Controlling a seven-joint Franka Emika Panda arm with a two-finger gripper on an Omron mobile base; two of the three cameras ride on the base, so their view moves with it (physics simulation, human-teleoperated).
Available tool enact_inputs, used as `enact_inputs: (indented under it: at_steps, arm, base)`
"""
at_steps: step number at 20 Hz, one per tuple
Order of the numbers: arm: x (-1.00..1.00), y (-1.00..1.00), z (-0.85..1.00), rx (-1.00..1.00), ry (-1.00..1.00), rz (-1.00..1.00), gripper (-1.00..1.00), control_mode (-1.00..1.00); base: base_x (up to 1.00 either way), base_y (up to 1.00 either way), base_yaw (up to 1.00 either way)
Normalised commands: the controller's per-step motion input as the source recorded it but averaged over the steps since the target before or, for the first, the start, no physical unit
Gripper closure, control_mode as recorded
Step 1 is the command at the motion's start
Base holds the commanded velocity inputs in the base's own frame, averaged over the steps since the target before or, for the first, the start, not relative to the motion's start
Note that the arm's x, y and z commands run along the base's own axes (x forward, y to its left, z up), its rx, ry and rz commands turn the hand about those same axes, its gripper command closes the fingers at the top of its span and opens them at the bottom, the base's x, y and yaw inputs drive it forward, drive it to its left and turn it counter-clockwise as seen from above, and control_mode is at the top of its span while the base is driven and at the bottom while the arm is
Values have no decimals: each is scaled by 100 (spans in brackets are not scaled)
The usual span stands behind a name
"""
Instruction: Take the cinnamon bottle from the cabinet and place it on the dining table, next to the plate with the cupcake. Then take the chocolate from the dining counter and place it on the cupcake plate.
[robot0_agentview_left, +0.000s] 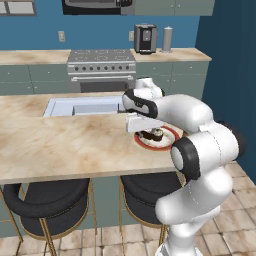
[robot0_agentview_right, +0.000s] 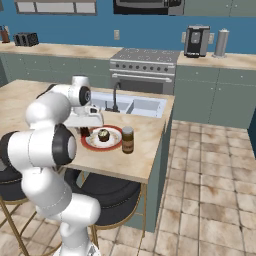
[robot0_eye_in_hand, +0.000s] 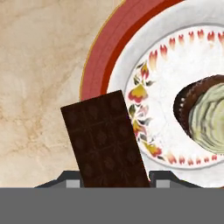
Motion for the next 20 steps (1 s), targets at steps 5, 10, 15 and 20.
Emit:
enact_inputs:
  at_steps: [5, 10, 15, 20]
  arm:
    - [28, -21, -29, -4, 0, 0, 100, -100]
    - [19, -10, -41, -5, 0, 0, 100, -100]
    - [0, -19, -6, 0, -1, 0, -100, -100]
    - [0, -9, 0, 0, 0, 0, -100, -100]
  base:
    - [0, 0, 0]
    - [0, 0, 0]
    - [0, 0, 0]
    - [0, 0, 0]
